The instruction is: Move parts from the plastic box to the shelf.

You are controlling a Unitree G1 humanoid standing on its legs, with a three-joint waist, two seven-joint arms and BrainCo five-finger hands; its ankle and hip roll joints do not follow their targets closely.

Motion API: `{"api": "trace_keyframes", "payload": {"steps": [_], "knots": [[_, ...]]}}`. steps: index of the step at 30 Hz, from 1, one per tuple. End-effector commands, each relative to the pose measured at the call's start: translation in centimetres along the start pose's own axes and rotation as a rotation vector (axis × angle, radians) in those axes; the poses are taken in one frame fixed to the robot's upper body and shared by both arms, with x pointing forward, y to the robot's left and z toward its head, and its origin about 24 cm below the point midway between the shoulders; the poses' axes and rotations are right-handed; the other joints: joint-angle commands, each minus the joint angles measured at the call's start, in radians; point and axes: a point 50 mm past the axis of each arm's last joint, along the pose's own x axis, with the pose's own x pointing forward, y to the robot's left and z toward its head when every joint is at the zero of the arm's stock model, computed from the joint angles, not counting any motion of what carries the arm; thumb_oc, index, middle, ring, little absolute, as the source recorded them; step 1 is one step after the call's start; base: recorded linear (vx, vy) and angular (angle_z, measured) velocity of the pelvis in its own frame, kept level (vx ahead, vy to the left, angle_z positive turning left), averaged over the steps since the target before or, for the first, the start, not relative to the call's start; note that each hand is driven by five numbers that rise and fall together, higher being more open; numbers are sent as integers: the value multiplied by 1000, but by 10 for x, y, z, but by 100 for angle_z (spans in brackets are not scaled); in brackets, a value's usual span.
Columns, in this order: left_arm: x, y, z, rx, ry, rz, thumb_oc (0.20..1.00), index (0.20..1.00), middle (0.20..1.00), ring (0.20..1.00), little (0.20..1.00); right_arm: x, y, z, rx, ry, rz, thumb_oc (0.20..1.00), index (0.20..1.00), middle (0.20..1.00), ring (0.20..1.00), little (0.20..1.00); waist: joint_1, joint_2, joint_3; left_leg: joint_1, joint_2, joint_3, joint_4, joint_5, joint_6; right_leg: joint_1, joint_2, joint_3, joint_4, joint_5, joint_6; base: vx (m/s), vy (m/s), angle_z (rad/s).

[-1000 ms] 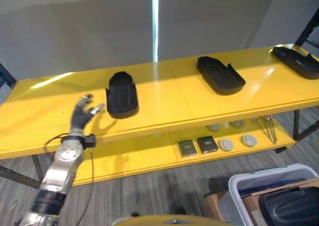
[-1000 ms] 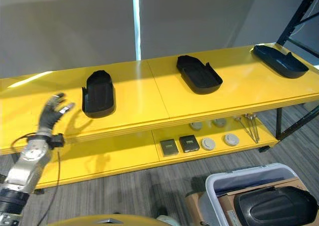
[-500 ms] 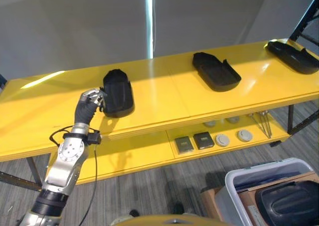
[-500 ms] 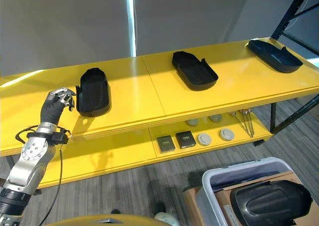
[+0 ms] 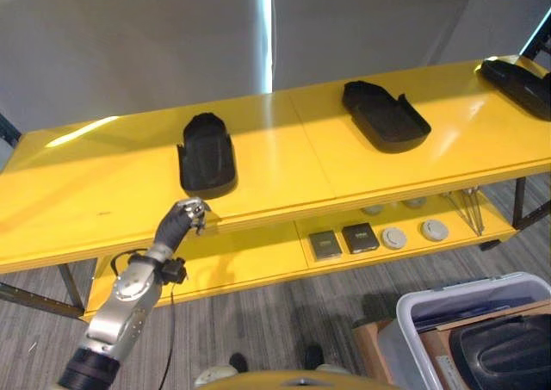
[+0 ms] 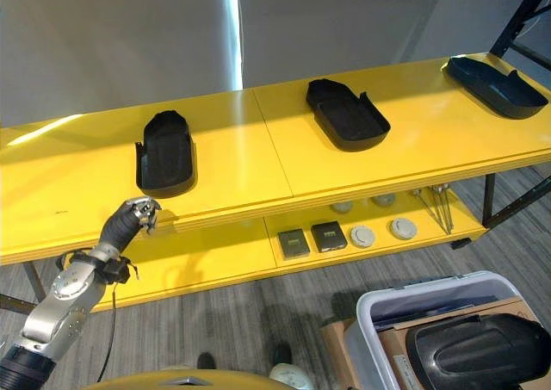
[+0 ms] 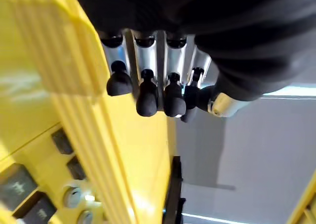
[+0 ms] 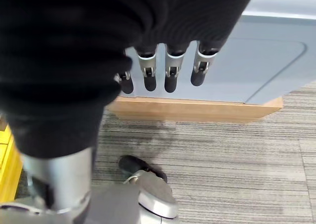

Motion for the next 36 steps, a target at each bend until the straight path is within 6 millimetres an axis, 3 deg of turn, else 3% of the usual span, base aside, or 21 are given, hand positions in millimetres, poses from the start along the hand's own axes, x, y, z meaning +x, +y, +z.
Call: {"api": "trace_keyframes", "payload": {"steps": [1, 10, 16, 24, 29, 36], "knots": [[12, 1, 14, 33, -89, 38, 200, 200, 200, 200, 200, 3, -7, 4, 8, 3, -23, 1000, 1000, 1000, 1000, 1000, -9, -19, 5, -40, 66, -73, 22, -43, -25, 15, -71, -29, 3, -40, 81, 0, 0, 0], [24, 6, 2, 62, -84, 146, 200, 200, 200, 200, 200, 3, -5, 5, -6, -3, -15, 1000, 1000, 1000, 1000, 1000, -32, -24, 14, -40, 68, -62, 29, -46, -22, 9, -68, -12, 3, -35, 80, 3, -1, 0], [38, 5, 30, 68, -217, 165, 200, 200, 200, 200, 200, 3, -7, 4, -31, -6, -14, 1000, 1000, 1000, 1000, 1000, -54, -24, 17, -34, 70, -53, 28, -48, -21, 6, -65, 7, 3, -34, 77, 0, 0, 0], [42, -5, 62, 57, -323, 117, 200, 200, 200, 200, 200, 3, -9, 1, -39, -5, -18, 1000, 1000, 1000, 1000, 1000, -62, -21, 16, -28, 72, -51, 27, -49, -22, 9, -64, 13, 3, -37, 76, 7, 1, -2], [43, -5, 57, 52, -291, 122, 200, 200, 200, 200, 200, 3, -8, 0, -44, -4, -15, 1000, 1000, 1000, 1000, 1000, -65, -23, 14, -27, 73, -49, 27, -50, -24, 11, -63, 15, 3, -38, 77, 10, -6, -6], [44, 2, 37, 46, -201, 178, 200, 200, 200, 200, 200, 2, -7, 1, -55, -4, -11, 1000, 1000, 1000, 1000, 1000, -71, -26, 13, -24, 76, -43, 29, -51, -23, 12, -61, 22, 3, -41, 77, 0, 0, 0]]}}
